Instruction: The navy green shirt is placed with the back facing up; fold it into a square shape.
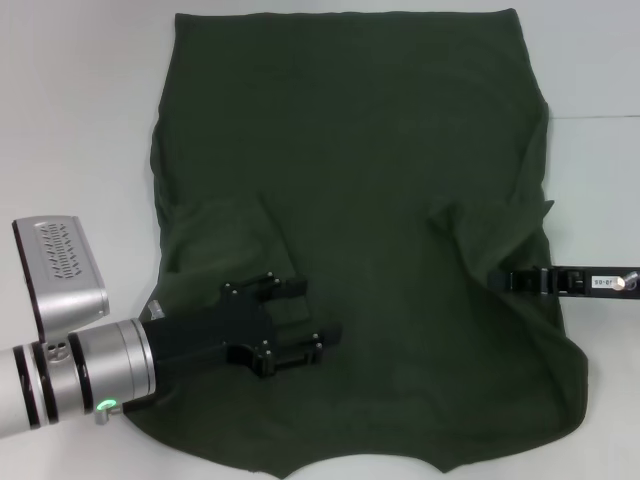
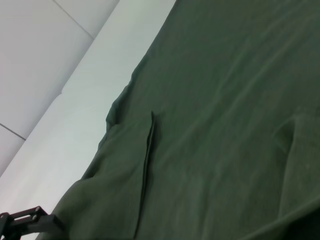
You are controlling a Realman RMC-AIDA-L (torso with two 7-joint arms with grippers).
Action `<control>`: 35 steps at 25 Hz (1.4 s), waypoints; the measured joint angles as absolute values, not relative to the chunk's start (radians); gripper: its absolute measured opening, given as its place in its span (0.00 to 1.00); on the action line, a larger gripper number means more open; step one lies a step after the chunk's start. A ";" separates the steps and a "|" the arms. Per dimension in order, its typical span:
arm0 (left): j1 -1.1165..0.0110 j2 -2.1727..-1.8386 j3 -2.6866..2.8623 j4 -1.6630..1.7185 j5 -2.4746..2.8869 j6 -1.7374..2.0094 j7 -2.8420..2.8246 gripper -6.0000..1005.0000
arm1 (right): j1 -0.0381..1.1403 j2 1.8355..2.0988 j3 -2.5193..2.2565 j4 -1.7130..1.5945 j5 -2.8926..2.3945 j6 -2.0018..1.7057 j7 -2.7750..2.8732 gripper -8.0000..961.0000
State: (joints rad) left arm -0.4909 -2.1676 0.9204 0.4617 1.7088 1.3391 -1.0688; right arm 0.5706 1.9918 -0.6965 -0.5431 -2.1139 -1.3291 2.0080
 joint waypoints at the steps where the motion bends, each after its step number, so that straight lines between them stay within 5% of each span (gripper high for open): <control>1: -0.491 -2.168 0.920 0.462 1.709 1.339 -1.069 0.76 | 0.576 1.992 -0.700 -0.543 -2.114 -1.328 2.008 0.06; 16: -0.495 -2.168 0.920 0.462 1.709 1.327 -1.063 0.76 | 0.623 1.992 -0.858 -0.543 -2.114 -1.325 2.012 0.14; 27: -0.495 -2.168 0.920 0.462 1.709 1.327 -1.063 0.76 | 0.628 1.979 -0.854 -0.587 -2.112 -1.304 2.069 0.63; 35: -0.490 -2.169 0.920 0.462 1.709 1.327 -1.063 0.76 | 0.620 1.970 -0.855 -0.589 -2.147 -1.217 2.168 0.84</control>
